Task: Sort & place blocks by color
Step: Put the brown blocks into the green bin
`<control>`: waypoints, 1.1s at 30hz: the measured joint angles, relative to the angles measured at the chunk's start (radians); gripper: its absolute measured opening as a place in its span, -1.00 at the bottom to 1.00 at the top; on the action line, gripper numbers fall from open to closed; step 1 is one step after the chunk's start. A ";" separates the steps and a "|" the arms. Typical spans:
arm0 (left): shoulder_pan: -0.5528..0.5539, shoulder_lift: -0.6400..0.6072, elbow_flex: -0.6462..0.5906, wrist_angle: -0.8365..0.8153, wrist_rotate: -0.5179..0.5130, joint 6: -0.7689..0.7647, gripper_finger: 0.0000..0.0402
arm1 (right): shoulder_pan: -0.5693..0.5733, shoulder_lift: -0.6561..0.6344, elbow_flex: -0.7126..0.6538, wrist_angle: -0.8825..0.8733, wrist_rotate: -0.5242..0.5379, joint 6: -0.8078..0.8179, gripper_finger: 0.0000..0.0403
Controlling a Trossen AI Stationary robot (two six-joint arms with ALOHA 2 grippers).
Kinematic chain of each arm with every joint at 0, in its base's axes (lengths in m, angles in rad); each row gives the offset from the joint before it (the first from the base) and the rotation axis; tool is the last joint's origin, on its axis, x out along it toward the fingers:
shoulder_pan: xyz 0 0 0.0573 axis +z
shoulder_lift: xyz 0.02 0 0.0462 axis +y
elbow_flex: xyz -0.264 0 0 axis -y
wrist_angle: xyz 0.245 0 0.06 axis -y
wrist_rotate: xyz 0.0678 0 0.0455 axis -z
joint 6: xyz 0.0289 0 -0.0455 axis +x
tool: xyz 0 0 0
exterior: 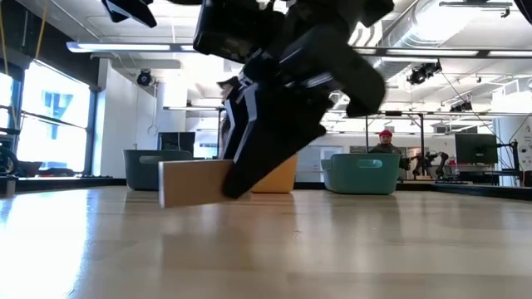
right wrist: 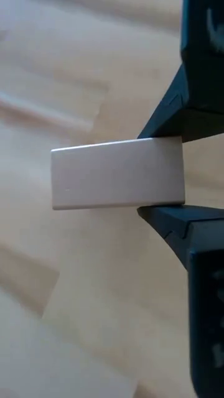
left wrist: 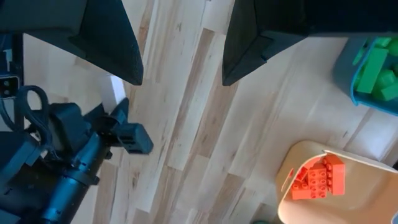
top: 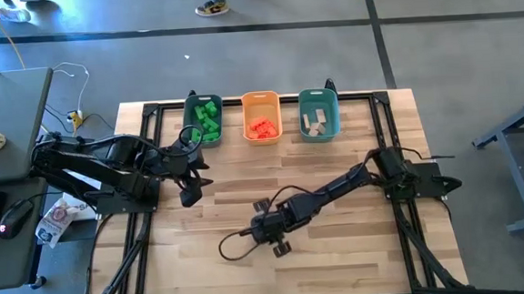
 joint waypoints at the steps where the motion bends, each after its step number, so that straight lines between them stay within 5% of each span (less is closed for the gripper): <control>1: 0.000 0.000 0.000 0.000 0.000 0.011 0.03 | -0.004 0.000 0.011 -0.024 0.016 0.005 -0.46; 10: 0.000 -0.075 -0.034 0.048 -0.048 0.032 0.03 | -0.021 0.000 0.128 -0.258 0.238 0.012 -0.46; 33: 0.000 -0.574 -0.563 0.392 -0.017 0.055 0.03 | -0.132 -0.001 0.230 -0.639 0.584 0.128 -0.46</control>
